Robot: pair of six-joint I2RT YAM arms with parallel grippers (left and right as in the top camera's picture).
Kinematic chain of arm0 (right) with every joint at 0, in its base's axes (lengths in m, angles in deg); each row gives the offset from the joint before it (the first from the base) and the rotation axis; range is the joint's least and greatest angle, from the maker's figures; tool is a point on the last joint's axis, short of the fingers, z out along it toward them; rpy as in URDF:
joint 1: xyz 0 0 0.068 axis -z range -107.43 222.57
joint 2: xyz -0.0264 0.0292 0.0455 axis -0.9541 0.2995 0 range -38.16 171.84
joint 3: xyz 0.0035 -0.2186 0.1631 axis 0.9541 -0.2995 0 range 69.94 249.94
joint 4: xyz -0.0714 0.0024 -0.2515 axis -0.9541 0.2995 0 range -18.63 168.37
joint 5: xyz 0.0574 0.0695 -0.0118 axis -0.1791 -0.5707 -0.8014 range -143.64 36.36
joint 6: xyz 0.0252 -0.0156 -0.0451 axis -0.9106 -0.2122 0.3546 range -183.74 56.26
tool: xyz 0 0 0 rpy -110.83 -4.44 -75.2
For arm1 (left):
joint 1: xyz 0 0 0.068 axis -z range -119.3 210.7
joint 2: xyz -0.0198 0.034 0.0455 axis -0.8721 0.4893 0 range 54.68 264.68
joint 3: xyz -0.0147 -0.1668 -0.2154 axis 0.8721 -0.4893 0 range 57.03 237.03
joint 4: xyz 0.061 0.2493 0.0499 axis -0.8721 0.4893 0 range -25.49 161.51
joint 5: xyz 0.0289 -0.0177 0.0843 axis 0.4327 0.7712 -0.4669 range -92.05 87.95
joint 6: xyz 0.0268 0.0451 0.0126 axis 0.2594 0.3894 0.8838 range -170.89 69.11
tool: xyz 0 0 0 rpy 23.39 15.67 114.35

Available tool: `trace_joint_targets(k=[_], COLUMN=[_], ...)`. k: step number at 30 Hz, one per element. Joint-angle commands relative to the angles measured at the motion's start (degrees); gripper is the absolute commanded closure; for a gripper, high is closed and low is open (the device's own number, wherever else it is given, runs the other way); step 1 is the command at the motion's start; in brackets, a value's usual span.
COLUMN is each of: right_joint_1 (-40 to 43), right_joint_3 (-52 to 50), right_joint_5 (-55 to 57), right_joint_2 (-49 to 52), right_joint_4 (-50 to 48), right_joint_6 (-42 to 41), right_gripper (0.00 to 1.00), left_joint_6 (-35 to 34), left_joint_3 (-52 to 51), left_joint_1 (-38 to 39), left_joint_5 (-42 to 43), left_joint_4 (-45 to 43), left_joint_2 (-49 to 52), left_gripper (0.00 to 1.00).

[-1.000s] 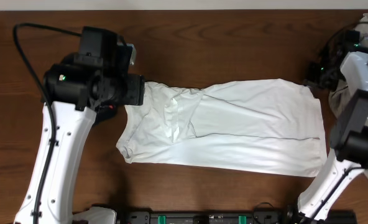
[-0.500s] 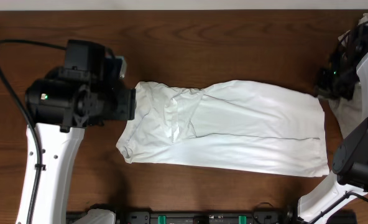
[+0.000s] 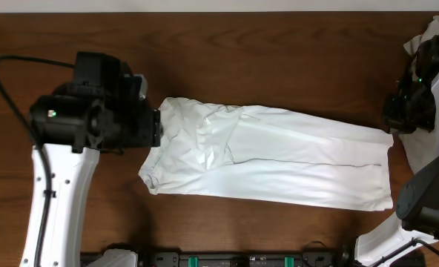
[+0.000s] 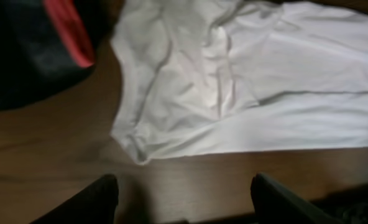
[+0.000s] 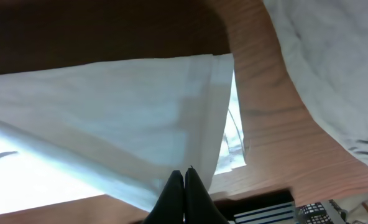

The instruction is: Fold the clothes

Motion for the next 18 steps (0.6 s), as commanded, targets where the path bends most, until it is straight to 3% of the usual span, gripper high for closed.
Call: trace_joint_targets(k=[1, 8, 18], right_joint_1=[-0.2, -0.8, -0.8], right_joint_3=[0.2, 0.2, 0.2], right_joint_5=[1.1, -0.6, -1.5], right_joint_2=[-1.0, -1.0, -1.0], right_joint_4=[-0.5, -1.8, -1.5], right_joint_6=[0.7, 0.7, 0.7], right_gripper=[0.99, 0.99, 0.99], left_joint_6=[2.7, 6.0, 8.7], left_joint_3=[-5.4, -16.0, -16.2], left_joint_1=[2.5, 9.8, 13.1], left_joint_5=[4.9, 3.9, 3.8], left_joint_4=[-4.7, -24.6, -41.7], left_joint_2=[1.4, 7.4, 23.8], left_gripper=[0.30, 0.29, 0.26])
